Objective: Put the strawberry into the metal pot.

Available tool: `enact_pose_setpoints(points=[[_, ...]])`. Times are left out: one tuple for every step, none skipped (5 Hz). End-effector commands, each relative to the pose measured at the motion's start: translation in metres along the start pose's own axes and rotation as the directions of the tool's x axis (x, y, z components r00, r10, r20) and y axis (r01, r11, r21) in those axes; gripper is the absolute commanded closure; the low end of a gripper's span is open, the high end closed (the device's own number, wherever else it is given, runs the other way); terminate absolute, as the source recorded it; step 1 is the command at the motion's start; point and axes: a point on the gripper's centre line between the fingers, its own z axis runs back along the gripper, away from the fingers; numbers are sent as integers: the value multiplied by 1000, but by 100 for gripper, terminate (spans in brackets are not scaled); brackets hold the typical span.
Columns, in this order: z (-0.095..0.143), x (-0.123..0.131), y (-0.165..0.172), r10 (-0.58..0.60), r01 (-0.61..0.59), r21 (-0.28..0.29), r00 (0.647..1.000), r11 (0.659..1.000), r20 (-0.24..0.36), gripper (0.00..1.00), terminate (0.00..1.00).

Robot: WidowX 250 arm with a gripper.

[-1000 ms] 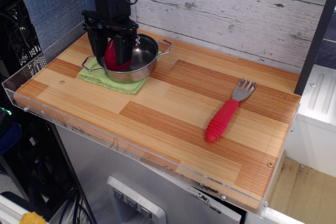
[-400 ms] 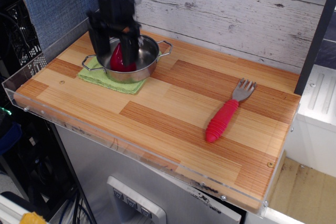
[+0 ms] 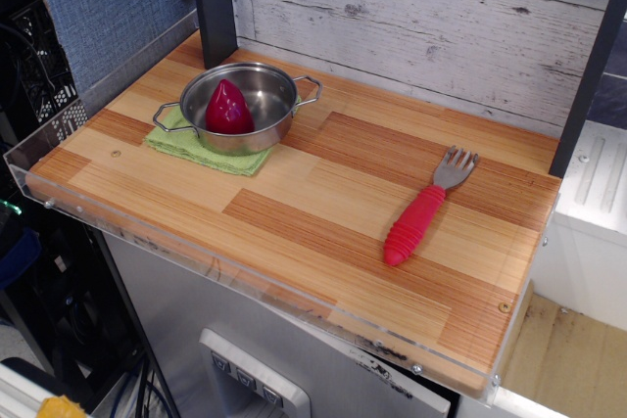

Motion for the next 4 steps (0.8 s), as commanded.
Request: enact_pose_setpoints(points=[[46, -20, -10, 32, -32, -6, 999, 999, 17, 0, 0], [47, -25, -12, 8, -8, 0, 1000, 1000, 13, 0, 0], [50, -26, -14, -110, 113, 60, 993, 992, -45, 0, 0], [50, -26, -14, -110, 113, 60, 993, 992, -45, 0, 0]])
